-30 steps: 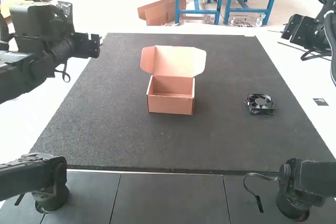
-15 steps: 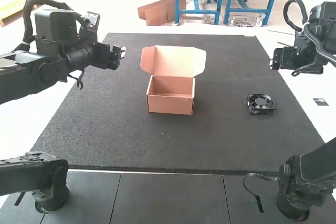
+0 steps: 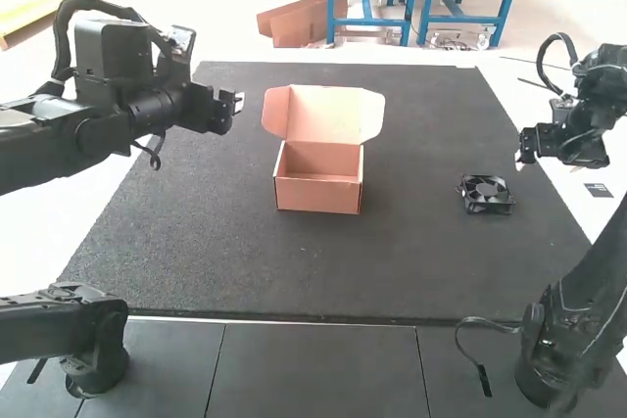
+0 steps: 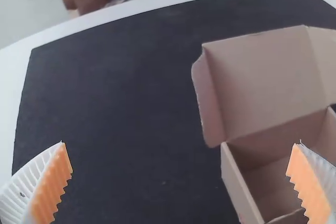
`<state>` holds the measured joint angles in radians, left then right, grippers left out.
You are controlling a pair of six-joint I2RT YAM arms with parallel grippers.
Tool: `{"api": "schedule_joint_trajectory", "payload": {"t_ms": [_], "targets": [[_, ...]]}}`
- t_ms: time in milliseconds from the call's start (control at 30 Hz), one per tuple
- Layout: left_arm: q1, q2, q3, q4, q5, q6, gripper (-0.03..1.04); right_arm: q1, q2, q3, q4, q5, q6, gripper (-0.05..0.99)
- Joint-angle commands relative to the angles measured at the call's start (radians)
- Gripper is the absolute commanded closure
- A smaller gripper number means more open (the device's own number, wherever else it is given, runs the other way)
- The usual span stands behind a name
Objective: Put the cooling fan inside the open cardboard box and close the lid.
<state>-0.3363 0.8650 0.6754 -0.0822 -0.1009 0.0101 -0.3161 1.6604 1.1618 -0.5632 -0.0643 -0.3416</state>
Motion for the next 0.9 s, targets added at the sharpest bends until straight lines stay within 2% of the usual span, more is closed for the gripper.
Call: {"api": "schedule_joint_trajectory", "payload": {"t_ms": [0, 67, 167, 533, 767, 867], "targets": [[0.036, -0.003, 0.015, 0.009, -0.01, -0.022, 0.04, -0.029, 0.033, 0.029, -0.012, -0.011, -0.04, 0.03], [0.062, -0.003, 0.015, 0.007, -0.01, -0.022, 0.04, -0.031, 0.052, 0.026, -0.018, 0.018, -0.062, 0.03], [0.082, -0.003, 0.015, 0.006, -0.008, -0.022, 0.04, -0.029, 0.079, 0.024, -0.023, 0.034, -0.089, 0.03], [0.082, -0.001, 0.023, 0.012, -0.008, -0.022, 0.04, -0.006, 0.177, 0.067, -0.024, 0.031, -0.12, 0.03], [0.08, -0.003, 0.018, 0.007, -0.006, -0.032, 0.04, 0.018, 0.205, 0.119, -0.02, -0.005, -0.106, 0.03], [0.082, -0.003, 0.018, 0.006, -0.006, -0.033, 0.04, 0.038, 0.225, 0.141, -0.027, -0.055, -0.08, 0.03]]}}
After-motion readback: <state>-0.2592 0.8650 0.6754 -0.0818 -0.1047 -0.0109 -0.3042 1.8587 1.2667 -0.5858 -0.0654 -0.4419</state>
